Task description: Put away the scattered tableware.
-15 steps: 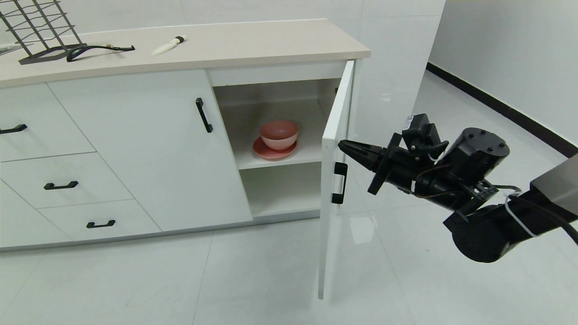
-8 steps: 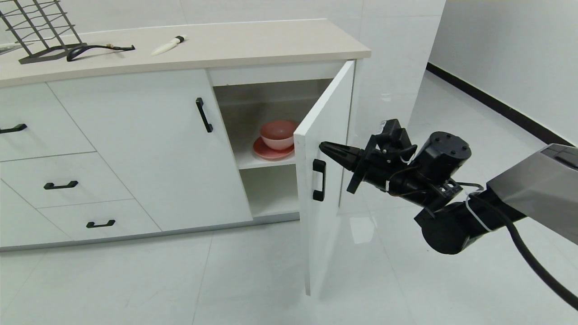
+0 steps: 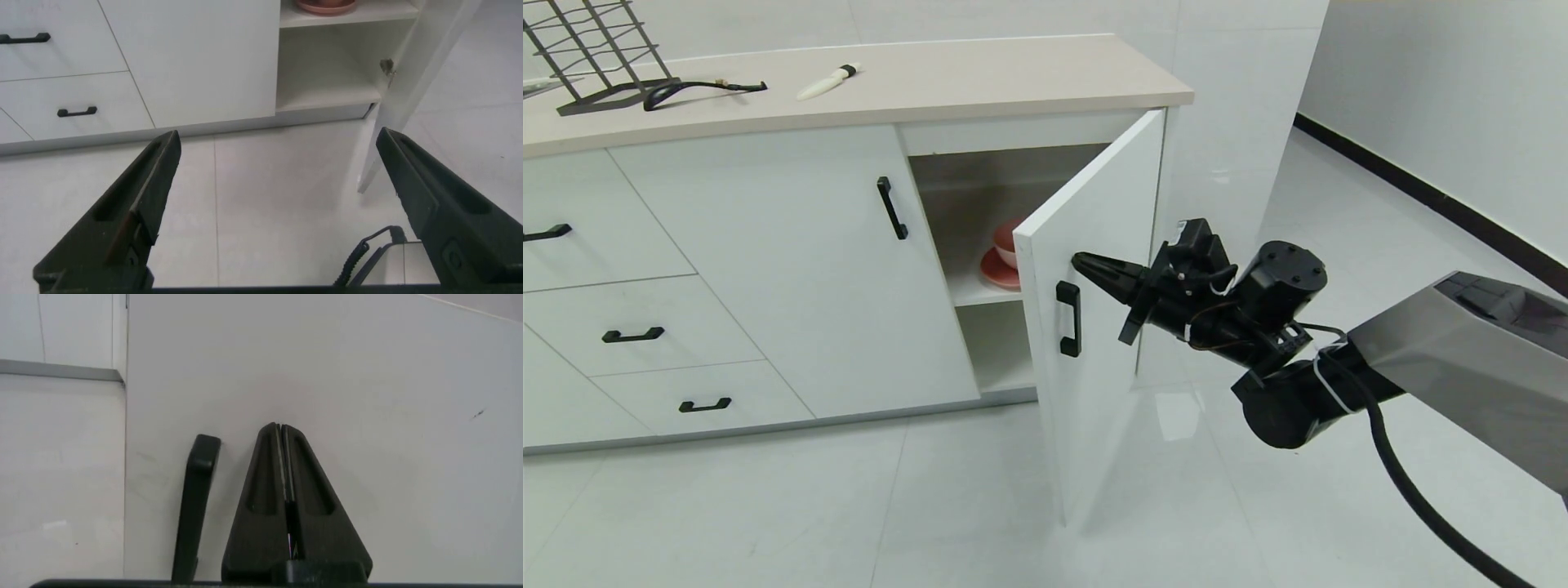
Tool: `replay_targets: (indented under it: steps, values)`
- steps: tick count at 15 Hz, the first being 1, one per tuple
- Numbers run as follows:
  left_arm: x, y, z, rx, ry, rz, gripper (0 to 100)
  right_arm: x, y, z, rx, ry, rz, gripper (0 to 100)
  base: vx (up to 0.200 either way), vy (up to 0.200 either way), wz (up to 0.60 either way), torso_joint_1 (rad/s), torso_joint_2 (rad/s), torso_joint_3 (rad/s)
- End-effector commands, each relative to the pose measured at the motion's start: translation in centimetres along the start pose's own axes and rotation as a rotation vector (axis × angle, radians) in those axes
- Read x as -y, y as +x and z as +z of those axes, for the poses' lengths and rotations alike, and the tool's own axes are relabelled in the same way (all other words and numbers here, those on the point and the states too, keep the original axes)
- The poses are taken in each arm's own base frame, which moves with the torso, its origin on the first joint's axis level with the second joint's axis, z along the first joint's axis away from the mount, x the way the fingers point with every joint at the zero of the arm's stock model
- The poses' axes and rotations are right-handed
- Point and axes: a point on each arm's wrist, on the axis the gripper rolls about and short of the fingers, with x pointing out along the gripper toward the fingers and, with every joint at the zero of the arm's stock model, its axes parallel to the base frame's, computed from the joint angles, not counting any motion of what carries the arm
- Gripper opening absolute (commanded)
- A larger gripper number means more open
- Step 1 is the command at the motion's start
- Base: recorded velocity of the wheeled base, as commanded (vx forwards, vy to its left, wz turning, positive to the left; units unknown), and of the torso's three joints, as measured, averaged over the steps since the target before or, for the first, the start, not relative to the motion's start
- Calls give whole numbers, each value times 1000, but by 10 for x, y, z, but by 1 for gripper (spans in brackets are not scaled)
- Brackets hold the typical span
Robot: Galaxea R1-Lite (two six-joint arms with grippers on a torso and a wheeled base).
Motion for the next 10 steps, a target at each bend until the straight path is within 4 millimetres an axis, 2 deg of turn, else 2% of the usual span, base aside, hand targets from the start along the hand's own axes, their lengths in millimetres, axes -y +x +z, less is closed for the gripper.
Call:
replay_targets:
  steps: [1, 10]
  values:
    - [0, 0, 0, -1, -1, 0, 100, 1, 7, -8, 14, -7, 2, 0, 0, 0, 0, 0, 0, 0]
    - [0, 0, 0, 1, -1, 0, 100, 14, 35, -34, 118, -80, -17, 0, 0, 0, 0, 0, 0, 0]
